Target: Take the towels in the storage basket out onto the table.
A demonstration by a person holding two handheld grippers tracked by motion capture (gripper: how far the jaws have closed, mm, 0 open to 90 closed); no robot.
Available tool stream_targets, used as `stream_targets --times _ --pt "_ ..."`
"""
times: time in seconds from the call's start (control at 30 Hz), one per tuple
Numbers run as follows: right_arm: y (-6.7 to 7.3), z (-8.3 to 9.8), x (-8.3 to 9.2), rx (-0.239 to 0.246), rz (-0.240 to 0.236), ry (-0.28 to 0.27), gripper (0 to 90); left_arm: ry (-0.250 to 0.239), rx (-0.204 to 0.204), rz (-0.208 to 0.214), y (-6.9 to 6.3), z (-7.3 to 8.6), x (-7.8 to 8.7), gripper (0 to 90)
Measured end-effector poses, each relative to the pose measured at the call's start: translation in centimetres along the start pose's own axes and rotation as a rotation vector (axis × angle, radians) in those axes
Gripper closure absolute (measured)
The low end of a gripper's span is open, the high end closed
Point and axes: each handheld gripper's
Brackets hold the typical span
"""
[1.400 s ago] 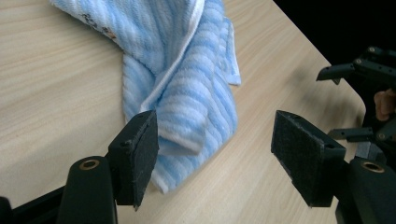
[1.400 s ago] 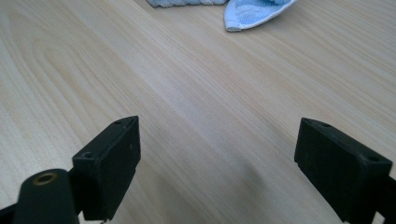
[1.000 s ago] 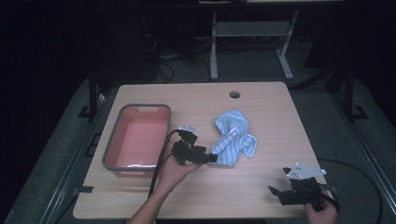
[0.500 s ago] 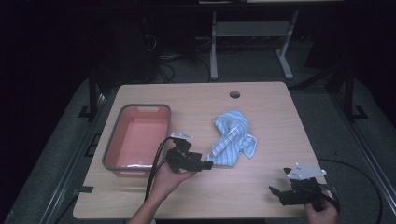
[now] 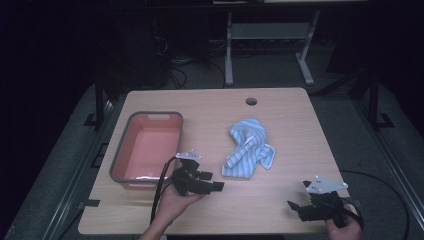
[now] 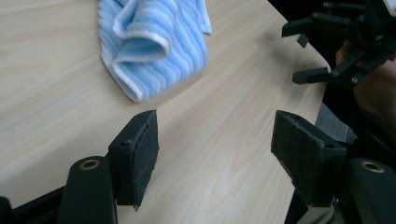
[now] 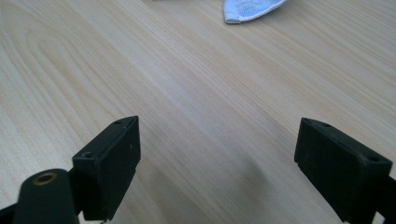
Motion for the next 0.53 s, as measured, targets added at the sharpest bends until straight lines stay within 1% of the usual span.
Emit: stream_targets --times 0.17,0.27,0.3,0.4,0.47,0.53 --pt "0.0 0.0 0.1 0.001 0.006 -0.003 13.8 -0.002 0.002 0.003 -0.1 1.2 0.3 31.8" --pt "0.1 0.0 0.1 0.001 0.003 -0.001 13.8 -0.011 0.011 0.008 -0.1 1.9 0.6 31.6" --pt "0.1 0.0 0.1 0.0 0.004 -0.001 13.8 -0.015 0.014 0.007 -0.1 2.1 0.7 31.6" --pt "0.2 0.0 0.2 0.002 0.008 -0.004 13.8 -0.05 0.014 0.016 -0.4 2.8 1.1 31.6" --pt "0.3 0.0 0.2 0.004 0.003 -0.007 13.9 -0.04 -0.004 0.001 -0.6 3.1 1.1 31.6" --pt "0.3 0.1 0.3 0.005 0.005 -0.011 13.8 -0.044 -0.032 -0.019 -0.8 3.5 1.3 31.6"
Point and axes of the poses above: each handheld gripper's, and its own axes: x roughly backward along the jaws, z roughly out of its underside, y roughly to its left, and after that the axes turned 9 degrees about -y, right-handed
